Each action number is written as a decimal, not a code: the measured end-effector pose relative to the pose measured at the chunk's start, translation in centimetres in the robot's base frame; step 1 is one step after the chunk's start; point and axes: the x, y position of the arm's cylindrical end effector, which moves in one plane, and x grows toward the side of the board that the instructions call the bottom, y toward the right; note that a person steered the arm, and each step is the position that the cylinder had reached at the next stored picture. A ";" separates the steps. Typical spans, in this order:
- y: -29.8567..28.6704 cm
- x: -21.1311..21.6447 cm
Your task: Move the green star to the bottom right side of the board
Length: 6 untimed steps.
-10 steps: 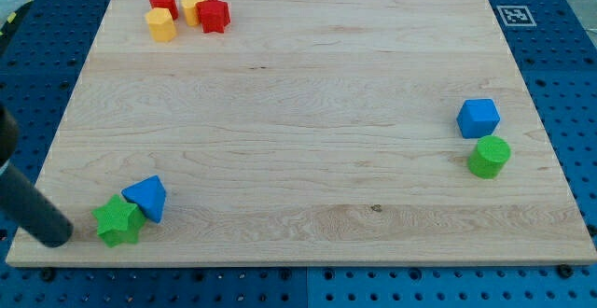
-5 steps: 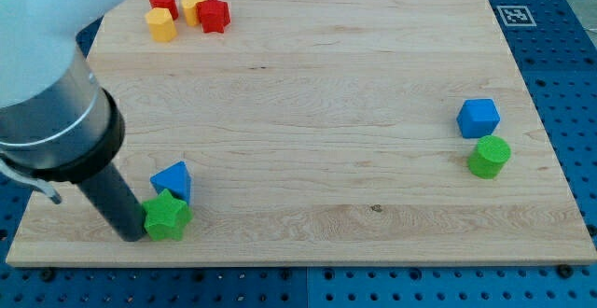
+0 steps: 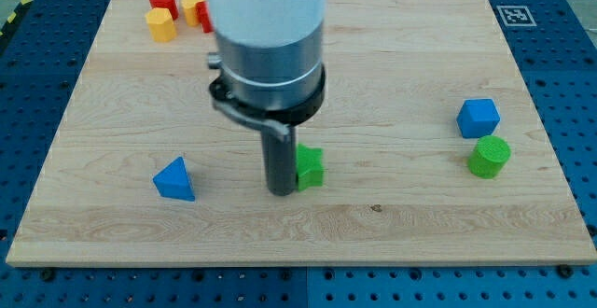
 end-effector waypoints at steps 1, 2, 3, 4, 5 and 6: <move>0.7 -3.8; 0.9 -7.1; 3.8 -6.6; 4.3 -4.5; 4.3 -2.9; 3.2 -2.5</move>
